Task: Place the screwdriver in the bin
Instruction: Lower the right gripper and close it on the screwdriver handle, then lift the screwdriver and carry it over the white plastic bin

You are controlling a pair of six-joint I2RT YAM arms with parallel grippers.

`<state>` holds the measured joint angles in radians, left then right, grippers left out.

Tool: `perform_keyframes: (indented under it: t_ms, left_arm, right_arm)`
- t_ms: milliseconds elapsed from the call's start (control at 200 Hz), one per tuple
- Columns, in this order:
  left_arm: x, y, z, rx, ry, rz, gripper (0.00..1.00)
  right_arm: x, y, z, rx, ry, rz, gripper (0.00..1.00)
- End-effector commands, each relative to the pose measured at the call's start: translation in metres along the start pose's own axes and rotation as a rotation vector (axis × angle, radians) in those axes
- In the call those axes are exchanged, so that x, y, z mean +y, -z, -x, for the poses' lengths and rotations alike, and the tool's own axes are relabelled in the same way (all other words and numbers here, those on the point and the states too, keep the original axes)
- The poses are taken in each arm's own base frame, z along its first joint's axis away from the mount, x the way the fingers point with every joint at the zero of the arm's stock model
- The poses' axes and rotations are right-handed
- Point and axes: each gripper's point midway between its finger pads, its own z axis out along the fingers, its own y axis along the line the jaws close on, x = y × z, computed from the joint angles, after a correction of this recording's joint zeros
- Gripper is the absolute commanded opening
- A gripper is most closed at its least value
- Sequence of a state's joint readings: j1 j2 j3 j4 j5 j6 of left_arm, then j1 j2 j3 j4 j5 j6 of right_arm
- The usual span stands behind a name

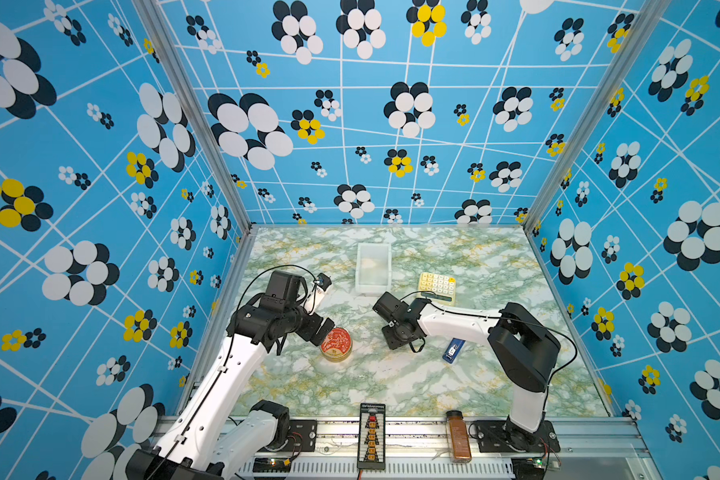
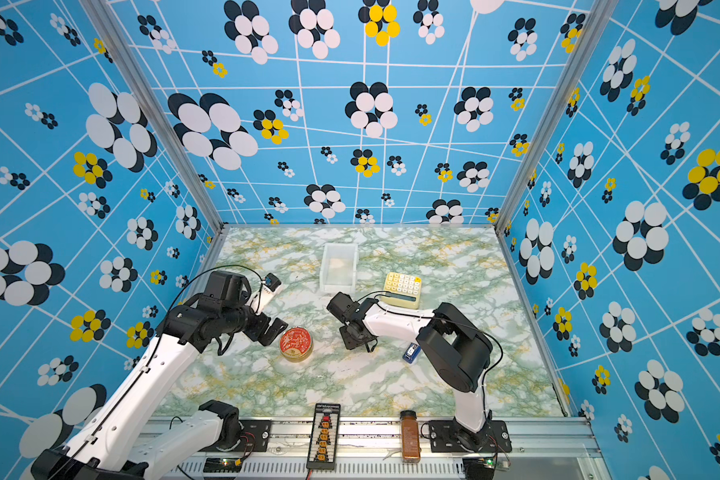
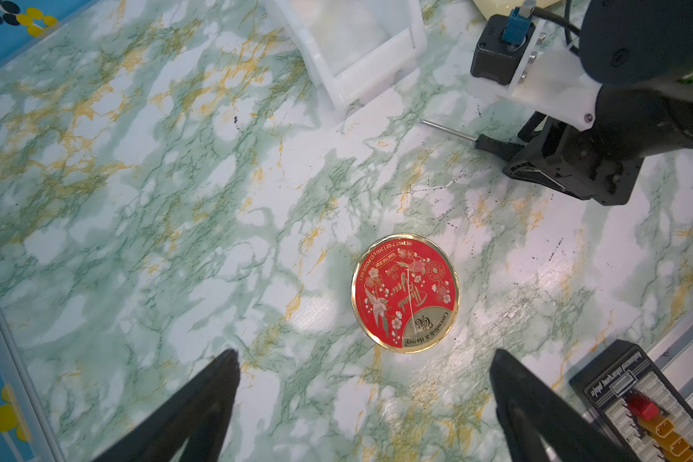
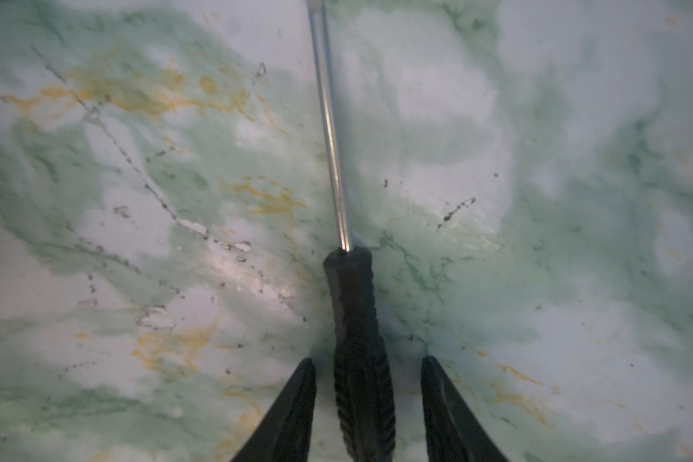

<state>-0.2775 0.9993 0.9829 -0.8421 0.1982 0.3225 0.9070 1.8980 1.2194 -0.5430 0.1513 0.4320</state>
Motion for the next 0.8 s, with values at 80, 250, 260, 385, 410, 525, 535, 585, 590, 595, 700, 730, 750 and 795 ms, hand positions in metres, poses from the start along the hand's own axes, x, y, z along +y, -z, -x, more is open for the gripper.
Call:
perform_keyframes:
  t_ms: [80,250,260,385,410,525,535,585,590,595,700,730,750,795]
  left_arm:
    - [-0.003,0.003,0.002,-0.008,0.005,-0.005,0.99]
    - [-0.003,0.005,0.004,-0.013,0.004,-0.004,0.99]
    - [-0.003,0.005,0.004,-0.014,0.004,-0.004,0.99]
    - [-0.002,0.006,0.004,-0.014,0.003,-0.004,0.99]
    - [-0.003,0.006,0.005,-0.015,0.004,-0.003,0.99]
    - [-0.002,0.007,0.004,-0.013,0.001,0.001,0.99]
    - [-0.002,0.007,0.005,-0.014,0.001,0.002,0.99]
    - [-0.002,0.008,0.004,-0.013,-0.003,0.003,0.99]
    - [-0.002,0.008,0.004,-0.012,-0.002,0.003,0.99]
    - [-0.002,0.008,0.004,-0.012,-0.003,0.003,0.99]
    - [-0.001,0.009,0.004,-0.014,-0.009,0.009,0.99]
    - [0.0,0.009,0.005,-0.015,-0.01,0.012,0.99]
    - [0.0,0.009,0.004,-0.014,-0.01,0.013,0.99]
    - [0.0,0.01,0.005,-0.015,-0.013,0.015,0.99]
  right_arm:
    - [-0.002,-0.003,-0.004,0.024,0.037,-0.044,0.39]
    - [-0.004,-0.002,-0.008,0.028,0.044,-0.053,0.34]
    - [-0.004,-0.002,-0.008,0.028,0.045,-0.054,0.34]
    - [-0.004,-0.002,-0.01,0.032,0.05,-0.051,0.27]
    - [-0.004,-0.002,-0.01,0.033,0.049,-0.05,0.27]
    - [-0.003,-0.001,-0.009,0.029,0.052,-0.043,0.23]
    - [-0.003,0.0,-0.01,0.029,0.052,-0.044,0.23]
    - [-0.003,0.001,-0.009,0.024,0.054,-0.043,0.22]
    - [-0.003,0.002,-0.008,0.023,0.054,-0.042,0.22]
    - [-0.003,0.002,-0.009,0.024,0.054,-0.042,0.21]
    - [-0.002,0.007,-0.006,0.011,0.058,-0.035,0.2]
    - [-0.002,0.009,-0.006,0.008,0.06,-0.031,0.19]
    - [-0.001,0.01,-0.006,0.008,0.063,-0.027,0.19]
    - [0.0,0.012,-0.007,0.01,0.067,-0.017,0.19]
